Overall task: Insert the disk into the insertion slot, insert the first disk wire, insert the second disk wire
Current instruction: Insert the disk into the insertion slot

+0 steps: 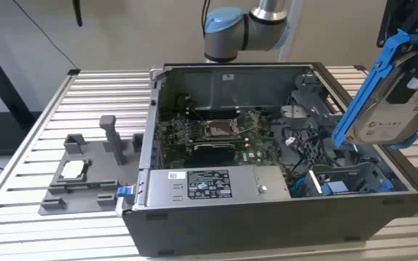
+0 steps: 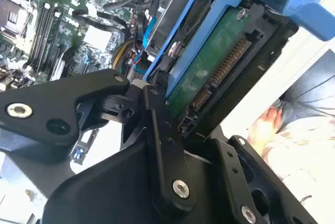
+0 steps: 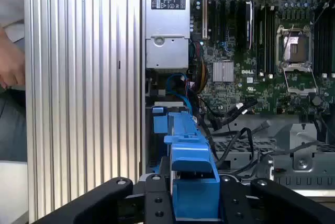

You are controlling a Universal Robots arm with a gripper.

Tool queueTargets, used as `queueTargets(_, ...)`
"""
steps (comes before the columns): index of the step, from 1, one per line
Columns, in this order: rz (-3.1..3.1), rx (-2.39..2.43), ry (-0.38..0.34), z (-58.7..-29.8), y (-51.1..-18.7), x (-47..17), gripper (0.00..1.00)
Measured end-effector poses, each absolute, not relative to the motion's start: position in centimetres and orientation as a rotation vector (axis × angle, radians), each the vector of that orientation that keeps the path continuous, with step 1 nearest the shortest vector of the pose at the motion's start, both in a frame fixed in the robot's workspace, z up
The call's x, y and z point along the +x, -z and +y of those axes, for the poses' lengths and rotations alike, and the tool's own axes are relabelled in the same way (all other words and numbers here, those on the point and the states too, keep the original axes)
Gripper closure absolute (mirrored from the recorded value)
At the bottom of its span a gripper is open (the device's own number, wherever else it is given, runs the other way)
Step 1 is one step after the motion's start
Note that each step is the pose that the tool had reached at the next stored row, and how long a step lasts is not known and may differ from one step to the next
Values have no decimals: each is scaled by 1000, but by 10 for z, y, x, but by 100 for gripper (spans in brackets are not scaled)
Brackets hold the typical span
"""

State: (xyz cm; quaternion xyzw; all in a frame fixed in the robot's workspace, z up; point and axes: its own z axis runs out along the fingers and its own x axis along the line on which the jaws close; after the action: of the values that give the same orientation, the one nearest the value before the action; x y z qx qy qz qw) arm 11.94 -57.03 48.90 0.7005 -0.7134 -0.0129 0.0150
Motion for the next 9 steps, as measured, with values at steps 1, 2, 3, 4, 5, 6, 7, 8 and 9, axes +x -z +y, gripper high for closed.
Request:
queueTargets(1,-2220,2180,40,-570,-489,119,68)
queueTargets(2,-2220,2180,40,-570,-489,119,68)
queueTargets(3,-2220,2180,40,-570,-489,119,68)
queueTargets(4,-2220,2180,40,-570,-489,119,68)
queueTargets(5,-2220,2180,40,-570,-489,119,68)
queueTargets(6,-2220,2180,40,-570,-489,119,68)
queueTargets(7,-2220,2180,40,-570,-488,119,68)
queueTargets(8,-2220,2180,40,-570,-487,119,68)
queueTargets(9,-2220,2180,40,-570,-487,119,68)
